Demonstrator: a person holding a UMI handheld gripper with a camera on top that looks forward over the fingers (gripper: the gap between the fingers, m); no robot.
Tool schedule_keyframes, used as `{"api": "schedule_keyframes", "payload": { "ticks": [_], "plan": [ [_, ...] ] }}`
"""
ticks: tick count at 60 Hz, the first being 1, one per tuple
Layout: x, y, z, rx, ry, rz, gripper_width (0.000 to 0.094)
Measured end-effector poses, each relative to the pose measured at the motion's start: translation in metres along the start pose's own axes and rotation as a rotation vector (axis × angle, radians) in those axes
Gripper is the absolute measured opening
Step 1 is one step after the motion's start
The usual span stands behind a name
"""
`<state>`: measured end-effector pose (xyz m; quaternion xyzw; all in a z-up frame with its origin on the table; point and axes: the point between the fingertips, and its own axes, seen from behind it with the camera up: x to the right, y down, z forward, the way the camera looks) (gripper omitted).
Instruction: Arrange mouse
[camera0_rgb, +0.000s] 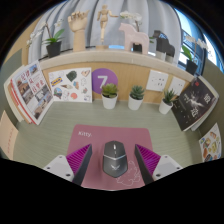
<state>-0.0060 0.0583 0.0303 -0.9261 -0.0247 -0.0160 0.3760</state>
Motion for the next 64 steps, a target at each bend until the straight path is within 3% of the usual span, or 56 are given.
{"api": "schedule_keyframes", "payload": {
  "ticks": [15, 26, 41, 64],
  "plan": [
    [-0.024, -0.077, -0.119, 0.125, -0.053, 0.016, 0.0862],
    [-0.042, -0.104, -0.206, 0.213, -0.052, 0.036, 0.0861],
    [-0.07, -0.084, -0.286, 0.272, -0.046, 0.05, 0.0856],
    [-0.091, -0.029, -0.345, 0.279, -0.024, 0.06, 0.0858]
  ]
}}
